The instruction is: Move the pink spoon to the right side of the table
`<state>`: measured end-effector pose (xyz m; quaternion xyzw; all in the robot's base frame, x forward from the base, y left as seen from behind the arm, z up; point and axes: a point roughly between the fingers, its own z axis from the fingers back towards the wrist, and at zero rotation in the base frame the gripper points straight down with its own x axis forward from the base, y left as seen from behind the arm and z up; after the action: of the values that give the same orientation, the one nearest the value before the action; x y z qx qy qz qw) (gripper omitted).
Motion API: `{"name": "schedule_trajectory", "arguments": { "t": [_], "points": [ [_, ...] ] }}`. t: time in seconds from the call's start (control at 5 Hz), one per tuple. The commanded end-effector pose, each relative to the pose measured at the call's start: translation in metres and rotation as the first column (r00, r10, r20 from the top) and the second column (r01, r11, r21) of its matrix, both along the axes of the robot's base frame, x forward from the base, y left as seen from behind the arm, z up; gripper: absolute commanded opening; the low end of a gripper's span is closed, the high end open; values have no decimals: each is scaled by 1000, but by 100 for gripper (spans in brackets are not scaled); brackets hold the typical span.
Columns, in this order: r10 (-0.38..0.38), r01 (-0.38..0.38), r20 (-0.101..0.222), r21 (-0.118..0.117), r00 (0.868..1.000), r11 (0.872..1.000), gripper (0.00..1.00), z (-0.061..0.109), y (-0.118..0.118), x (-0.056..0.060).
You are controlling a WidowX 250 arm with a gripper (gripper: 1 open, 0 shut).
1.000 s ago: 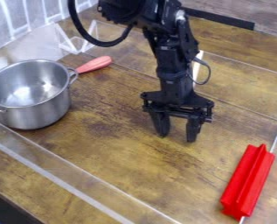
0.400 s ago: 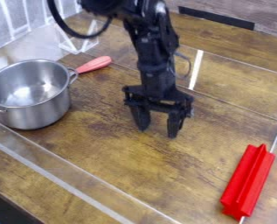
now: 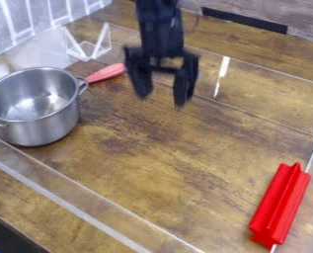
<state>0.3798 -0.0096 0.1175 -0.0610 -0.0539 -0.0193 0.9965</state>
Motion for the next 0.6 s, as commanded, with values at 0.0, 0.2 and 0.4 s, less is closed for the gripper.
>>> {"name": "schedule_trajectory", "arguments": {
  "t": [0.0, 0.2, 0.4],
  "points": [
    [-64, 60, 135, 32, 989, 998, 100, 54, 23, 1],
    [-90, 85, 152, 40, 984, 996, 100, 60, 33, 4],
    [-163, 157, 148, 46, 976, 986, 100, 54, 26, 3]
  ]
}}
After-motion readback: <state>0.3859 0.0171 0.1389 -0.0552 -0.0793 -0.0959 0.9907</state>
